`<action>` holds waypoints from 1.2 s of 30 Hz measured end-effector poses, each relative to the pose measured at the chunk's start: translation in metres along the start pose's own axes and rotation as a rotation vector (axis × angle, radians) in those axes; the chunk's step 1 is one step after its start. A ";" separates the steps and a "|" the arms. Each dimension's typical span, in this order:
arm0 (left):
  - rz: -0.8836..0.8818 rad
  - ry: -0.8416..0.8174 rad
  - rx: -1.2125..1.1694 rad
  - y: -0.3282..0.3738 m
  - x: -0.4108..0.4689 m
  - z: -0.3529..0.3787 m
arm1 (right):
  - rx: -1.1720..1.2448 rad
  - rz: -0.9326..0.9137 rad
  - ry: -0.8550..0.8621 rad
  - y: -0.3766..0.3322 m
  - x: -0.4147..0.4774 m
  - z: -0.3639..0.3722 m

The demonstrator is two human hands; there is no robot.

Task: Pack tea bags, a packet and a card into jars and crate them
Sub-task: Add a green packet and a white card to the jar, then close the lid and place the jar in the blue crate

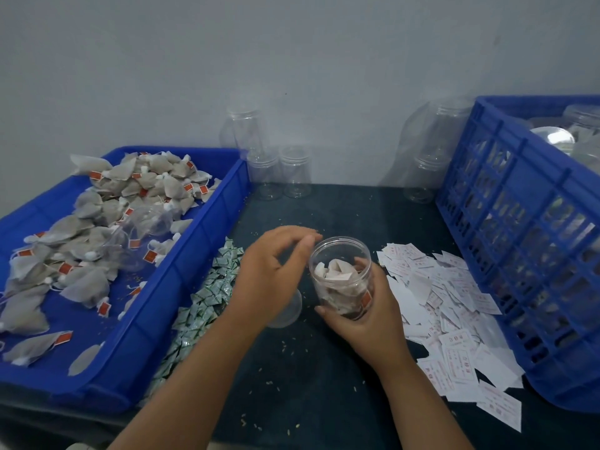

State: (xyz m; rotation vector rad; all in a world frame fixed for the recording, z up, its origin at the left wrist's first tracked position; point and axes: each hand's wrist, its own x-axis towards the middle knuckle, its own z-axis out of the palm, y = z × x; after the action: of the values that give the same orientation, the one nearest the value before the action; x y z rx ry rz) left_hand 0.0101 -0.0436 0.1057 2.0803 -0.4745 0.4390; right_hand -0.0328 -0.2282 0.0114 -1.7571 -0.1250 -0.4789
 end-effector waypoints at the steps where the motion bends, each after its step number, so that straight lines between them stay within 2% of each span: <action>1: -0.085 0.008 0.014 -0.006 0.000 -0.003 | 0.004 0.000 -0.006 -0.001 0.000 0.000; 2: -0.187 -0.046 0.076 -0.014 -0.001 -0.006 | 0.005 0.000 -0.011 -0.002 0.000 0.000; 4: -0.358 -0.285 0.368 -0.033 -0.009 -0.007 | 0.007 0.004 -0.019 -0.004 0.000 0.001; 6: -0.398 -0.517 0.654 -0.046 -0.024 -0.001 | 0.013 0.008 -0.026 -0.004 0.000 0.002; 7: -0.394 -0.548 0.716 -0.050 -0.031 0.003 | 0.016 0.009 -0.030 -0.005 0.000 0.002; 8: -0.383 -0.513 0.714 -0.054 -0.037 0.007 | 0.020 0.008 -0.034 -0.006 0.000 0.003; 12: -0.403 -0.182 0.428 -0.056 -0.045 0.012 | 0.049 0.022 -0.063 -0.009 0.000 0.003; 15: -0.514 -0.044 0.150 -0.047 -0.037 0.008 | 0.080 0.051 -0.112 -0.007 -0.003 0.002; 18: -0.576 0.092 -0.231 -0.039 -0.026 0.002 | 0.066 0.074 -0.172 -0.005 -0.005 0.001; 21: -0.547 0.162 -0.496 -0.027 -0.018 -0.003 | -0.001 0.060 -0.222 -0.005 -0.005 0.001; 24: -0.474 0.056 -0.597 -0.015 -0.013 -0.009 | -0.060 0.043 -0.258 -0.007 -0.005 0.004; 27: -0.251 -0.252 -0.394 -0.004 -0.016 -0.015 | -0.082 0.039 -0.263 -0.006 -0.004 0.007; 29: -0.120 -0.404 -0.161 0.001 -0.018 -0.017 | -0.085 0.051 -0.256 -0.003 -0.004 0.008; 32: 0.056 -0.447 0.197 0.008 -0.016 -0.014 | -0.110 0.065 -0.251 -0.001 -0.005 0.009; 36: 0.066 -0.470 0.338 0.019 -0.012 -0.009 | -0.154 0.073 -0.255 -0.002 -0.006 0.009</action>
State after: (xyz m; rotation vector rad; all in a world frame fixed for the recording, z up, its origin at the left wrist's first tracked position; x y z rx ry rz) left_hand -0.0110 -0.0433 0.1181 2.5102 -0.7885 0.0607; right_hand -0.0365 -0.2179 0.0097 -1.9618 -0.2073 -0.2143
